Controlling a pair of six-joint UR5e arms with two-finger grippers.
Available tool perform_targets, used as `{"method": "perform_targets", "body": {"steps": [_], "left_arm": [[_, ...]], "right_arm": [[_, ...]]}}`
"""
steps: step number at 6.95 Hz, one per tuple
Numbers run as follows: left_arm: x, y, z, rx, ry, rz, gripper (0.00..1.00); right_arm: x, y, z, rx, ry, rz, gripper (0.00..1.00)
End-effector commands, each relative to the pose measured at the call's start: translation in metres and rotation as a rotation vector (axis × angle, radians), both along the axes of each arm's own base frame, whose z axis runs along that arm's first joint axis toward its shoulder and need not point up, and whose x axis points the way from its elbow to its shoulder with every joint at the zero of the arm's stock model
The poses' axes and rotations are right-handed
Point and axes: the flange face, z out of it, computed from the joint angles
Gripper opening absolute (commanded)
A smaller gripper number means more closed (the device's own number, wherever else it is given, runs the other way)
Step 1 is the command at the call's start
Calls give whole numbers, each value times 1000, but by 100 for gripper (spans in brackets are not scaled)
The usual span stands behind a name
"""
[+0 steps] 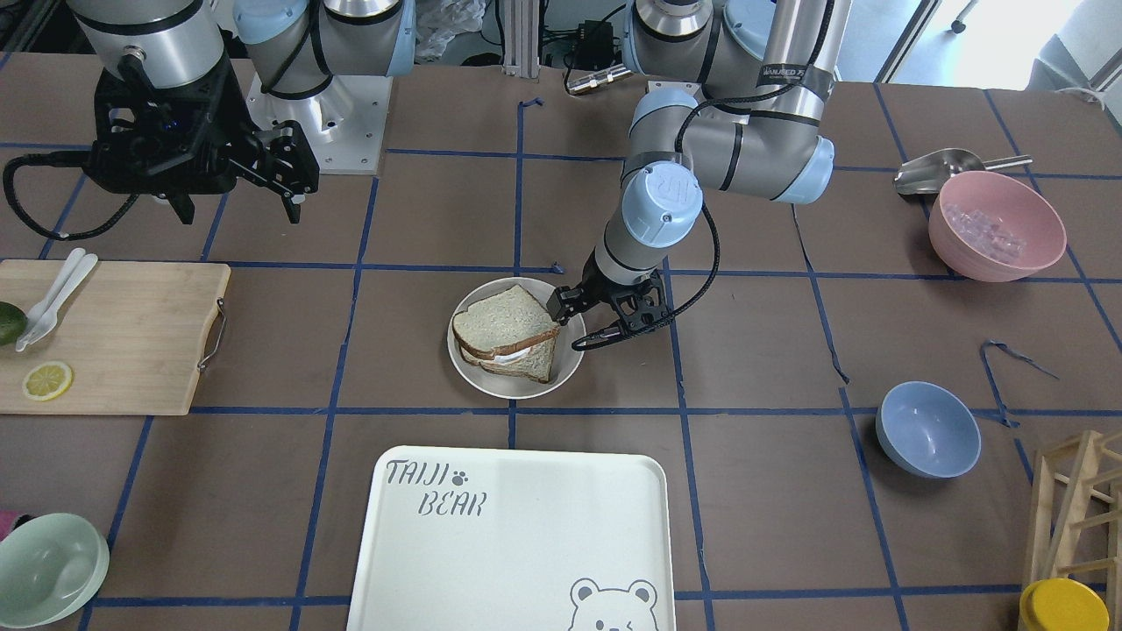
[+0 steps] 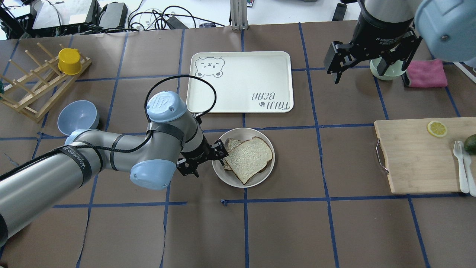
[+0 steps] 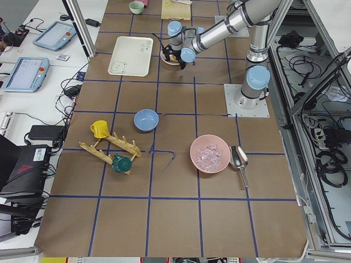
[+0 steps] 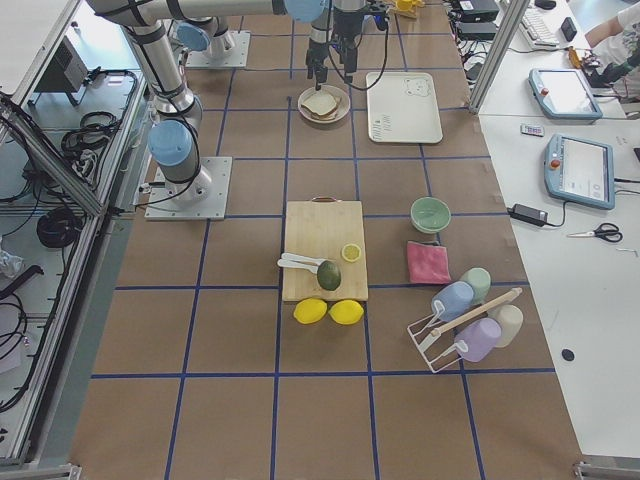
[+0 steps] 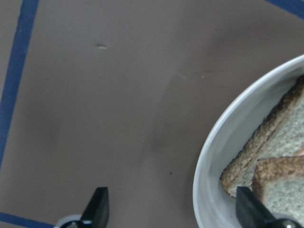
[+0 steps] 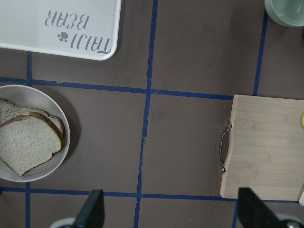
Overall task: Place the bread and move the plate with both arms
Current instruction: 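Grasp the white plate's rim with the left gripper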
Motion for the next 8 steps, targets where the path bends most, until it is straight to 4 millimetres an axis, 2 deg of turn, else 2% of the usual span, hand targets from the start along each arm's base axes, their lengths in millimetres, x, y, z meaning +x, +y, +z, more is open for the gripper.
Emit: {"method": "perform_targets", "body": {"steps": [1, 2, 3, 5, 8], "left_arm": [[-1, -3, -4, -3, 3, 1, 60], [-1, -3, -4, -7, 2, -1, 40], [-1, -3, -4, -7, 4, -2, 23], [-1, -3, -3, -8, 5, -4, 1], [2, -11, 13, -76, 20, -23, 0]], "right_arm": [[-9, 1, -7, 44, -31, -30, 99], [-14, 1, -6, 54, -51, -49, 99], [-12, 4, -5, 53, -50, -108, 96], [-9, 8, -5, 53, -56, -110, 100], [-7, 12, -6, 47, -56, -110, 100]]}}
